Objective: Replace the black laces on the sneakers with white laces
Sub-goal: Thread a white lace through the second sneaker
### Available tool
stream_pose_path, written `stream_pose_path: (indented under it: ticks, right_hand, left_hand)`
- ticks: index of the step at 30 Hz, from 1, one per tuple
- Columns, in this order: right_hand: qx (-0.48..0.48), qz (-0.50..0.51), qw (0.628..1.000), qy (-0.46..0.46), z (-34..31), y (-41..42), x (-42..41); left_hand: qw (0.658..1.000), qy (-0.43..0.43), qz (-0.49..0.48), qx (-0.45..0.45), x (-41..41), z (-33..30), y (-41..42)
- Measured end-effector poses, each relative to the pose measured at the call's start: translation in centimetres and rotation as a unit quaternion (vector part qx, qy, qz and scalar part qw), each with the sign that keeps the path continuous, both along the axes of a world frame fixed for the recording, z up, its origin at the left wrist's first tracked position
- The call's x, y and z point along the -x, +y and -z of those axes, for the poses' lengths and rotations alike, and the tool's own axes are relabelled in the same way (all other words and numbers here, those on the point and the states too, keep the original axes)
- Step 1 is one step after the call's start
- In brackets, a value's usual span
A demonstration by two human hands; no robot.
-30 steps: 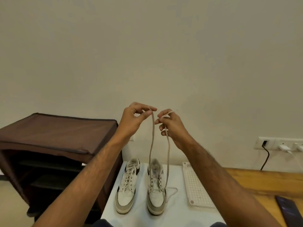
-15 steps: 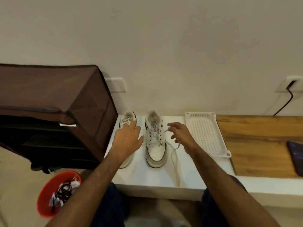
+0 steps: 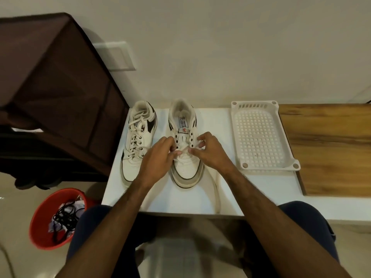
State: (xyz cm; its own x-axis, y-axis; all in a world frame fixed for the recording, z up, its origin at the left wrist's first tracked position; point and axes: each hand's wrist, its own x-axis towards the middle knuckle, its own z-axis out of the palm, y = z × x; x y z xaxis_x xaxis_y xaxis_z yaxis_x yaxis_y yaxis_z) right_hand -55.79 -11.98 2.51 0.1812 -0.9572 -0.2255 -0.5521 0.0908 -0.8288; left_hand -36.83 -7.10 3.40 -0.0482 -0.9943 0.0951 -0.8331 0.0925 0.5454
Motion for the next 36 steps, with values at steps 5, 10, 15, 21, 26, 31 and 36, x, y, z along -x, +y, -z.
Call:
stream_pose_path:
  ticks: [5,10,15,21,26,31,36]
  right_hand:
    - [-0.004,-0.004,1.0,0.014,0.4,-0.1,0.4]
    - [-0.004,0.007,1.0,0.026,0.5,0.2,0.0]
    - [-0.01,0.03,0.999,0.014,0.5,0.6,-0.2]
    - [-0.005,0.026,0.999,0.026,0.4,1.2,-1.1]
    - [0.003,0.029,0.999,0.034,0.4,1.3,-1.0]
    - [0.008,0.027,0.999,0.046,0.6,1.3,-1.3]
    - [0.01,0.027,0.998,0.05,0.9,1.2,-1.5]
  left_hand:
    - [0.976,0.2,-0.084,-0.015,-0.7,1.4,0.7]
    - [0.912,0.393,-0.1,-0.067,-0.8,-1.0,1.1]
    - [0.894,0.425,-0.144,-0.017,-0.5,-1.6,0.8]
    - [0.903,0.358,-0.172,-0.162,-1.4,-1.1,0.8]
    - [0.974,0.091,-0.061,-0.2,-2.2,-1.8,-0.1]
    - [0.974,0.101,0.014,-0.203,-2.2,-1.5,-1.3]
    - [0.967,0.162,-0.028,-0.195,-3.1,-1.1,-0.7]
